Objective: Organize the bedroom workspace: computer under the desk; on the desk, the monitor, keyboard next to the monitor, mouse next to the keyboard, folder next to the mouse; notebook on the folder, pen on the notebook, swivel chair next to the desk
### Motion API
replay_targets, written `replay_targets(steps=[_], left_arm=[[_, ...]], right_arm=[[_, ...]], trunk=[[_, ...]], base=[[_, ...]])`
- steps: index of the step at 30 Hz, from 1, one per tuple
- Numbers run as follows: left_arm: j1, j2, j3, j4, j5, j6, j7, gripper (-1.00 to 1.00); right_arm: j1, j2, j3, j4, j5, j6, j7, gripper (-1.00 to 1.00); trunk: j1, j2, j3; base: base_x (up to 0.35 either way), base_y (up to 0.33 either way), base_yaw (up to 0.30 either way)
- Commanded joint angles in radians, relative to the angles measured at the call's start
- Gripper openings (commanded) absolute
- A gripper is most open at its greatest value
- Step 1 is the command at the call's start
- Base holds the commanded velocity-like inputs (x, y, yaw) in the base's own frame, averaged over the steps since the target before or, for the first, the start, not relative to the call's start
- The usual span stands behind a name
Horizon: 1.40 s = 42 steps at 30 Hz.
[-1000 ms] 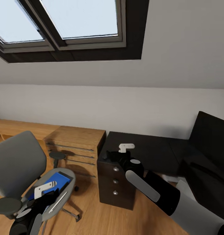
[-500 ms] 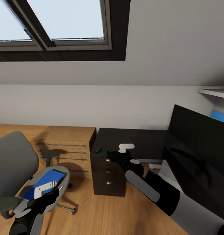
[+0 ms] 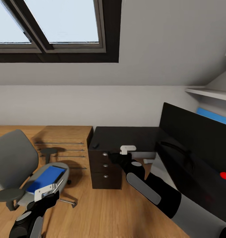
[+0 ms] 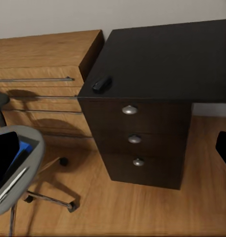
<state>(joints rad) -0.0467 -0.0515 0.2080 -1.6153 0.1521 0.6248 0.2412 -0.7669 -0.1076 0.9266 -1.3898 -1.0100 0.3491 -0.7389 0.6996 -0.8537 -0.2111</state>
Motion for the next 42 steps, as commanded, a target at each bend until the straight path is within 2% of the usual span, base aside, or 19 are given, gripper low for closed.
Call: replay_targets(steps=[1, 8, 14, 29, 41, 42], left_arm=[[-0.001, -0.001, 0.001, -0.002, 0.011, 0.005, 0.007, 1.0], [-0.001, 0.0, 0.004, -0.002, 0.011, 0.006, 0.009, 1.0], [-0.001, 0.0, 0.022, -0.003, 0.012, 0.007, 0.009, 1.0], [-0.001, -0.001, 0.026, -0.003, 0.012, 0.007, 0.009, 1.0], [-0.001, 0.0, 0.027, -0.003, 0.012, 0.007, 0.009, 1.0], [-0.001, 0.001, 0.029, -0.003, 0.012, 0.007, 0.009, 1.0]], right_arm=[[-0.002, -0.001, 0.002, -0.002, -0.004, 0.002, -0.007, 1.0], [-0.002, 0.0, 0.002, 0.008, -0.003, 0.002, -0.007, 1.0], [-0.002, -0.001, 0.002, 0.01, -0.003, 0.002, -0.008, 1.0], [-0.002, -0.001, 0.001, 0.012, -0.002, 0.001, -0.009, 1.0], [-0.002, 0.0, 0.001, 0.087, 0.002, -0.003, -0.006, 1.0], [-0.002, 0.006, 0.003, 0.145, 0.002, -0.006, -0.004, 1.0]], trunk=[[0.0, -0.001, -0.002], [0.0, -0.001, -0.002], [0.0, -0.001, -0.002], [0.0, -0.001, -0.002], [0.0, -0.001, -0.002], [0.0, -0.001, -0.002]], base=[[-0.333, -0.077, -0.001], [-0.336, -0.022, 0.0], [-0.337, -0.002, 0.0], [-0.337, 0.0, 0.0], [-0.337, 0.0, 0.0], [-0.337, 0.0, 0.0]])
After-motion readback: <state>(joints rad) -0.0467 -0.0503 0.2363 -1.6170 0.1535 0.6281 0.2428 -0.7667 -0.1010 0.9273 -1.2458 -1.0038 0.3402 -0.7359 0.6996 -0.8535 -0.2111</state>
